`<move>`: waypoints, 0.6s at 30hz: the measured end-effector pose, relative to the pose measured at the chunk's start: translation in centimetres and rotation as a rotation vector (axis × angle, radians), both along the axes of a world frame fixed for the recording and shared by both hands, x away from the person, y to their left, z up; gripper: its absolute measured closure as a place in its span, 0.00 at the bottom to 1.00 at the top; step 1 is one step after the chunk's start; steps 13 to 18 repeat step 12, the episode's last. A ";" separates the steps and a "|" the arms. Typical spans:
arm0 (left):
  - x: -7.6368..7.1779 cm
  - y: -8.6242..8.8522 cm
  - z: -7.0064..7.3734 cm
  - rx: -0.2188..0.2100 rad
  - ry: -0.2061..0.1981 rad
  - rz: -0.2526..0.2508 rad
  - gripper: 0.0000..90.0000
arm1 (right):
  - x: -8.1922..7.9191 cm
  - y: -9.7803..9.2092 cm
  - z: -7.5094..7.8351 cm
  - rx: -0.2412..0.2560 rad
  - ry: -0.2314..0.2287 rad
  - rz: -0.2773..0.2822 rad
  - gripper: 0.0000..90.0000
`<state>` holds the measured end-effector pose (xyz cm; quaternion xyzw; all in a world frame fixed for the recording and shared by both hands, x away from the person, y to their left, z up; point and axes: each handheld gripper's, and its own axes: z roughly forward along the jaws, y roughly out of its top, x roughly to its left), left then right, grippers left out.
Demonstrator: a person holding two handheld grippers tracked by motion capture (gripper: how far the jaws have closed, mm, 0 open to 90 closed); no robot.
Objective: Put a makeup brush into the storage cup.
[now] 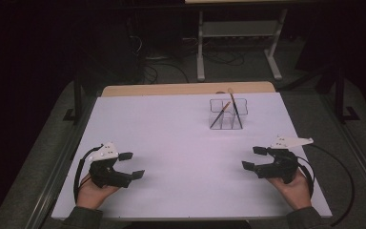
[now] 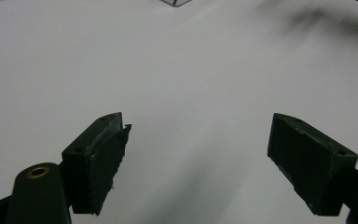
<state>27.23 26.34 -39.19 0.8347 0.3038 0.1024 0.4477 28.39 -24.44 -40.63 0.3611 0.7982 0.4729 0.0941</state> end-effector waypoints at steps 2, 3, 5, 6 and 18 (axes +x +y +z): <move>0.0 0.0 -0.1 0.002 0.004 0.000 0.20 | 0.0 0.0 -0.1 -0.001 -0.005 0.003 0.25; 0.0 -0.1 -0.1 -0.001 0.005 0.000 0.20 | -0.1 -0.1 -0.2 0.001 -0.001 0.003 0.25; 0.0 -0.1 -0.1 0.002 0.003 -0.004 0.20 | -0.2 -0.1 -0.2 0.002 -0.001 0.002 0.24; 0.0 -0.1 -0.1 0.002 0.003 -0.006 0.20 | -0.2 -0.1 -0.3 0.003 0.000 0.001 0.23; 0.0 -0.2 -0.2 0.007 0.008 -0.010 0.20 | -0.5 -0.1 -0.4 0.004 -0.006 -0.005 0.21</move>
